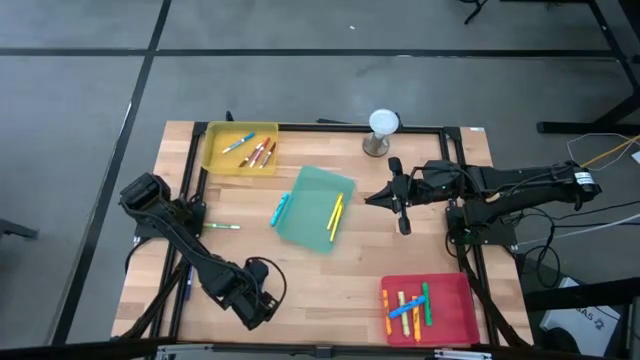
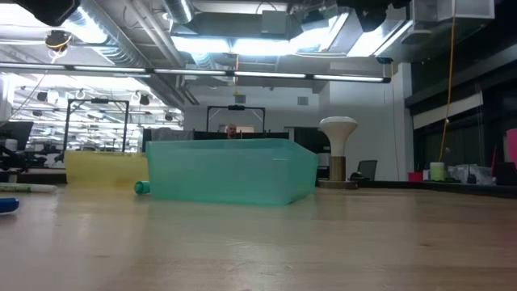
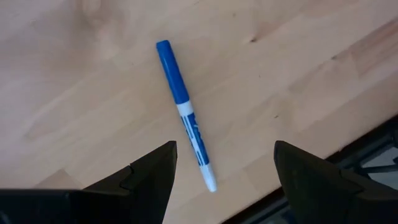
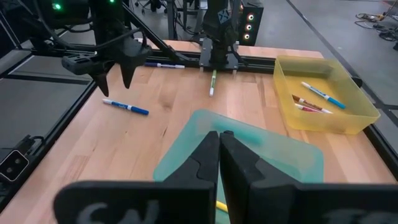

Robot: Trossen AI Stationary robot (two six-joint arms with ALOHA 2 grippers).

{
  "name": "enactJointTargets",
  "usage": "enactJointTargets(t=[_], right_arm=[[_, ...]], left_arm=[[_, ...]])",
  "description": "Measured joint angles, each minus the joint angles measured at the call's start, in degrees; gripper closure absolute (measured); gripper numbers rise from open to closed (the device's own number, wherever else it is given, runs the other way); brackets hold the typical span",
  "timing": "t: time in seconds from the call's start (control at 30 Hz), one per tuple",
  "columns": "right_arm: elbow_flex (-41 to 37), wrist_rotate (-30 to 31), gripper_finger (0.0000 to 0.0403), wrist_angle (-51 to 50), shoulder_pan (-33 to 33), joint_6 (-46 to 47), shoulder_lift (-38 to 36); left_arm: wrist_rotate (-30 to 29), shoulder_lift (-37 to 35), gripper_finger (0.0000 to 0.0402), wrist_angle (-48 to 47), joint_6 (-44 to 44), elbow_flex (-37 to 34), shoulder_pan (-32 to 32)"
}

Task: Pick & Place Markers
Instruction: Put the right blue marker pen into the yellow bin

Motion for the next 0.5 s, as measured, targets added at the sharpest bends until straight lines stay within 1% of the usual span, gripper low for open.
enactJointTargets(t=[0.2, 0.5], right_arm=[[0.0, 0.0, 0.0389, 0.0, 0.0, 0.0, 0.0], [0.0, 0.0, 0.0389, -0.1, 0.0, 0.0, 0.0]], left_arm=[[0.7, 0.2, 0.0141, 5.3, -2.8, -4.4, 0.2], [1.5, 0.2, 0.0141, 5.7, -2.5, -4.5, 1.0]])
